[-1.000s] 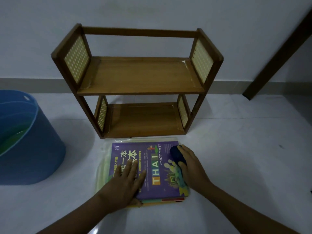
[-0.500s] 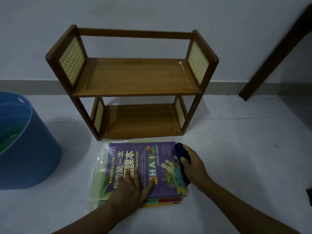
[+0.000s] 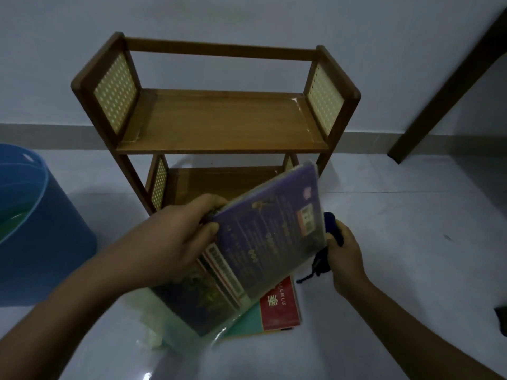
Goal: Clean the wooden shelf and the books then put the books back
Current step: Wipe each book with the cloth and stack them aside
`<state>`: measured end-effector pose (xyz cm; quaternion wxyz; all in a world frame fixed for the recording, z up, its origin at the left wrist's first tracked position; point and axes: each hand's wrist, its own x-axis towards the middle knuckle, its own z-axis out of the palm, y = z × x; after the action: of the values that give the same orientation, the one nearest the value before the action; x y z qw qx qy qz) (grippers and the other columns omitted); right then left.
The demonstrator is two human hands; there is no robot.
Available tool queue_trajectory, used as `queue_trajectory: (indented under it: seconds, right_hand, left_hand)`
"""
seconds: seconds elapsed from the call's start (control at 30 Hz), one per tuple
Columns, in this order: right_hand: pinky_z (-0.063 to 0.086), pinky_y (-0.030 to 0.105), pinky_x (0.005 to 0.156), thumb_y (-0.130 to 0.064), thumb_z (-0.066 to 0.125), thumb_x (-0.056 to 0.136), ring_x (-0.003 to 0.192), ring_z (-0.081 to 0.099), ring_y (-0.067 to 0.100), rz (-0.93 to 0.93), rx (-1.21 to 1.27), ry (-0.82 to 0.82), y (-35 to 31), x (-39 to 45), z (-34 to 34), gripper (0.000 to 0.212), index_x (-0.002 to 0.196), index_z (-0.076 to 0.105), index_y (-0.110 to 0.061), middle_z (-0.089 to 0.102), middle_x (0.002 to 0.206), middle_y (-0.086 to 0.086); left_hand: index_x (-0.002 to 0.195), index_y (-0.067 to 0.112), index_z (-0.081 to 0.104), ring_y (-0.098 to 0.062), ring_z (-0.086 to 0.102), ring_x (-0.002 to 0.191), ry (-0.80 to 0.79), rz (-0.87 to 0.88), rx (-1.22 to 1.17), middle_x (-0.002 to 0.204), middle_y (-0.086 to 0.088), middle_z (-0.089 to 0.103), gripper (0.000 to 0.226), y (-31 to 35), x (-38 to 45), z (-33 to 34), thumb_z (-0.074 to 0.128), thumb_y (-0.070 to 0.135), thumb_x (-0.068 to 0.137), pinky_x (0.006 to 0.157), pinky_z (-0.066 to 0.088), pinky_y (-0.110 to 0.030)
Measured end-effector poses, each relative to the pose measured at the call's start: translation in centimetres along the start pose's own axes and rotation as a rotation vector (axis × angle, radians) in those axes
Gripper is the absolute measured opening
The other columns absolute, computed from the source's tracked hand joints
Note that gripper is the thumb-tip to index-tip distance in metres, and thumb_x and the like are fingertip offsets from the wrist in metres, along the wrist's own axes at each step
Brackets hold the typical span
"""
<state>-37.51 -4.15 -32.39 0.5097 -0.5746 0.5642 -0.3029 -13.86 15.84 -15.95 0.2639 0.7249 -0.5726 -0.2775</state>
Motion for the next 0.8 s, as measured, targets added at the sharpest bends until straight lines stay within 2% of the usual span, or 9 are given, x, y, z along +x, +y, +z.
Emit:
queue_trajectory:
  seconds: [0.1, 0.2, 0.27, 0.37, 0.43, 0.5, 0.63, 0.73, 0.8]
  right_hand:
    - [0.044, 0.043, 0.100, -0.011, 0.044, 0.100, 0.117, 0.051, 0.024, -0.053, -0.012, 0.032, -1.2, -0.2, -0.3, 0.044, 0.143, 0.039, -0.019, 0.051, 0.134, 0.006]
    - [0.040, 0.042, 0.106, -0.010, 0.044, 0.100, 0.124, 0.047, 0.024, -0.167, -0.142, 0.023, -1.3, -0.8, -0.2, 0.046, 0.145, 0.036, -0.016, 0.047, 0.140, 0.007]
    - [0.035, 0.030, 0.105, -0.004, 0.044, 0.098, 0.125, 0.043, 0.017, -0.323, -0.263, -0.007, -0.8, -1.6, 0.5, 0.047, 0.143, 0.037, -0.013, 0.046, 0.142, 0.009]
    - [0.030, 0.016, 0.102, -0.009, 0.044, 0.099, 0.132, 0.036, 0.011, -0.520, -0.485, -0.215, -0.1, -3.5, 3.0, 0.049, 0.146, 0.033, -0.014, 0.035, 0.150, 0.006]
    - [0.035, 0.028, 0.109, -0.028, 0.041, 0.098, 0.139, 0.032, 0.016, -0.641, -0.698, -0.391, 0.7, -5.1, 4.9, 0.052, 0.148, 0.029, -0.019, 0.027, 0.156, 0.004]
    - [0.046, 0.044, 0.102, -0.035, 0.053, 0.091, 0.134, 0.042, 0.027, -0.866, -0.929, -0.503, 2.2, -7.1, 7.0, 0.058, 0.145, 0.037, -0.019, 0.037, 0.151, 0.009]
    - [0.052, 0.043, 0.091, -0.028, 0.036, 0.100, 0.117, 0.059, 0.026, -1.202, -0.911, -0.645, 4.1, -14.5, 11.0, 0.032, 0.124, 0.056, -0.030, 0.054, 0.139, 0.001]
    - [0.047, 0.042, 0.098, -0.028, 0.035, 0.101, 0.127, 0.048, 0.023, -1.398, -0.980, -0.815, 3.8, -14.2, 11.9, 0.036, 0.135, 0.044, -0.032, 0.044, 0.146, -0.003]
    - [0.046, 0.048, 0.098, -0.021, 0.050, 0.093, 0.135, 0.037, 0.028, -1.312, -1.032, -0.777, 2.5, -9.9, 12.4, 0.054, 0.143, 0.032, -0.028, 0.029, 0.154, 0.003]
  left_hand:
    - [0.112, 0.040, 0.050, 0.001, 0.068, 0.091, -0.010, -0.063, -0.212, 0.104, 0.020, 0.065, 0.025, -3.9, -0.6, 1.9, 0.048, 0.022, 0.095, 0.068, 0.057, -0.020]
    - [0.117, 0.030, 0.056, -0.013, 0.072, 0.088, 0.055, -0.287, -0.426, 0.100, 0.002, 0.073, 0.022, -8.6, -0.8, 4.9, 0.048, 0.025, 0.097, 0.073, 0.057, -0.026]
    - [0.115, 0.024, 0.059, -0.020, 0.073, 0.084, 0.118, -0.406, -0.546, 0.097, -0.002, 0.075, 0.032, -11.4, -1.3, 6.4, 0.052, 0.045, 0.092, 0.078, 0.057, -0.037]
    - [0.111, 0.026, 0.060, -0.013, 0.070, 0.082, 0.182, -0.433, -0.375, 0.092, 0.003, 0.073, 0.050, -14.6, -2.1, 8.1, 0.047, 0.066, 0.084, 0.082, 0.055, -0.038]
    - [0.102, 0.032, 0.061, -0.008, 0.066, 0.076, 0.208, -0.399, -0.215, 0.082, 0.010, 0.068, 0.049, -16.3, -2.8, 9.5, 0.037, 0.071, 0.082, 0.070, 0.052, -0.026]
    - [0.099, 0.040, 0.060, -0.011, 0.062, 0.083, 0.265, -0.372, -0.090, 0.086, 0.010, 0.064, 0.047, -17.6, -3.6, 11.3, 0.028, 0.072, 0.085, 0.074, 0.048, -0.028]
    - [0.143, 0.033, 0.036, -0.015, 0.016, 0.143, 0.366, -0.524, -0.304, 0.154, 0.002, 0.023, 0.070, -17.1, -4.7, 14.8, 0.021, 0.067, 0.083, 0.117, 0.016, -0.039]
    - [0.151, 0.034, 0.004, 0.010, -0.014, 0.142, 0.355, -0.436, -0.261, 0.159, 0.018, -0.008, 0.088, -17.4, -5.2, 16.2, 0.004, 0.082, 0.078, 0.121, -0.003, -0.037]
    - [0.146, 0.043, -0.002, 0.020, -0.017, 0.135, 0.352, -0.449, -0.272, 0.155, 0.024, -0.010, 0.085, -17.6, -5.0, 16.2, -0.001, 0.086, 0.073, 0.120, -0.006, -0.033]
